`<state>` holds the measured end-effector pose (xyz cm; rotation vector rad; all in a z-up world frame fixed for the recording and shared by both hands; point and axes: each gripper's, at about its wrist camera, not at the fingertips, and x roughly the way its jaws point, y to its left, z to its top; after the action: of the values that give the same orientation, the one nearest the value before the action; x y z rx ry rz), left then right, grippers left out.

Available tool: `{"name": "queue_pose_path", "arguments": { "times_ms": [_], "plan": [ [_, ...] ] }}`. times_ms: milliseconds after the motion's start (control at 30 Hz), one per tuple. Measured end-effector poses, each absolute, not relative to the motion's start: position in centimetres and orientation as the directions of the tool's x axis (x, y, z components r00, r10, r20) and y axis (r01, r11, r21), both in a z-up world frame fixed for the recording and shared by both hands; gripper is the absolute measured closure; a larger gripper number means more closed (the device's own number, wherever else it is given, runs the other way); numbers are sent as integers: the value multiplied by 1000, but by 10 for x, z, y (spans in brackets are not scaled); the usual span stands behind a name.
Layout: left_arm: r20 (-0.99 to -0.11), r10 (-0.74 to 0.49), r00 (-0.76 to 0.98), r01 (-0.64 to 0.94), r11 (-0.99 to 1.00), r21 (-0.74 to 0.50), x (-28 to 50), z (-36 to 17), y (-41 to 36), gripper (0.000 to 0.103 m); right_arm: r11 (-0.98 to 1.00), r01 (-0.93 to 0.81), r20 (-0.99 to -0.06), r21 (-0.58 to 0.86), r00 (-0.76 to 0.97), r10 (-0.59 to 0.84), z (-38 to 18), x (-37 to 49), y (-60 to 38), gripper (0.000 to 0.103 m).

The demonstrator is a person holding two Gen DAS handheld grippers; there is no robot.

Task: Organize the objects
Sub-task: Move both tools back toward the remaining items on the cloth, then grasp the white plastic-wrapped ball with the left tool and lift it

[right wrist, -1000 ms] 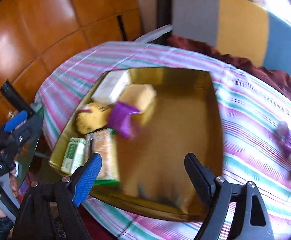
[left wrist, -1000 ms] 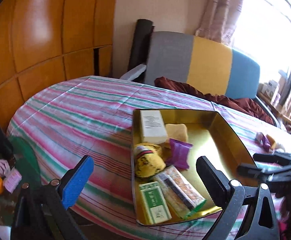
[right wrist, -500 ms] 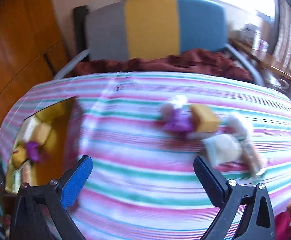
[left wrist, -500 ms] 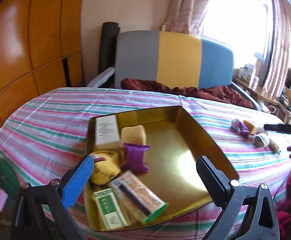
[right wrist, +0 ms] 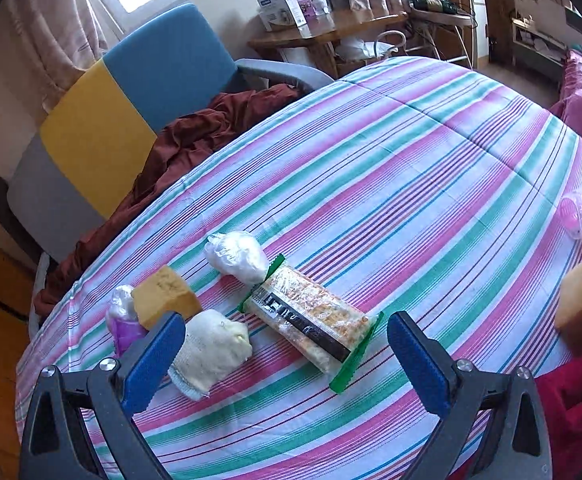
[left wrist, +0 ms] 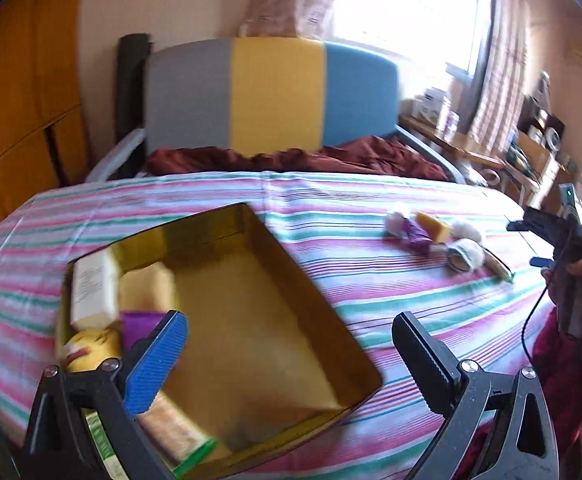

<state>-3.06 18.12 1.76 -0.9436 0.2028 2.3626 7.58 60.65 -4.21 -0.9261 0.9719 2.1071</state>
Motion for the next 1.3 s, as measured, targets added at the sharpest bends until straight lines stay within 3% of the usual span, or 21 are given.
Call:
{"name": "queue_pose_path", "arguments": {
  "times_ms": [233,467,1000,1100,1167,1300],
  "plan": [
    [-715,493,-496,-649,-758,-73,-43,17,253,0,-536,-734,-784,416,-589,198,-40,77,603,0],
    [-789,445,-423,-682,-730,-47,-61,2,321,0,-513,-717,-767,473,-621,161,-42,82,606,0],
    [-850,475,-228,-533,-791,-299,-177,-40,426,2,-512,-647,-714,565,-694,90,-39,83,609,0],
    [-864,458,-209,-552,-785,-283,-189,-52,446,11,-516,-638,-711,572,-699,76,-40,81,608,0],
    [-874,441,-205,-570,-779,-259,-195,-60,458,27,-525,-632,-711,570,-699,70,-40,79,606,0],
    [-881,439,-176,-619,-746,-248,-199,-73,479,31,-532,-626,-713,571,-698,56,-42,76,605,0]
  ]
}}
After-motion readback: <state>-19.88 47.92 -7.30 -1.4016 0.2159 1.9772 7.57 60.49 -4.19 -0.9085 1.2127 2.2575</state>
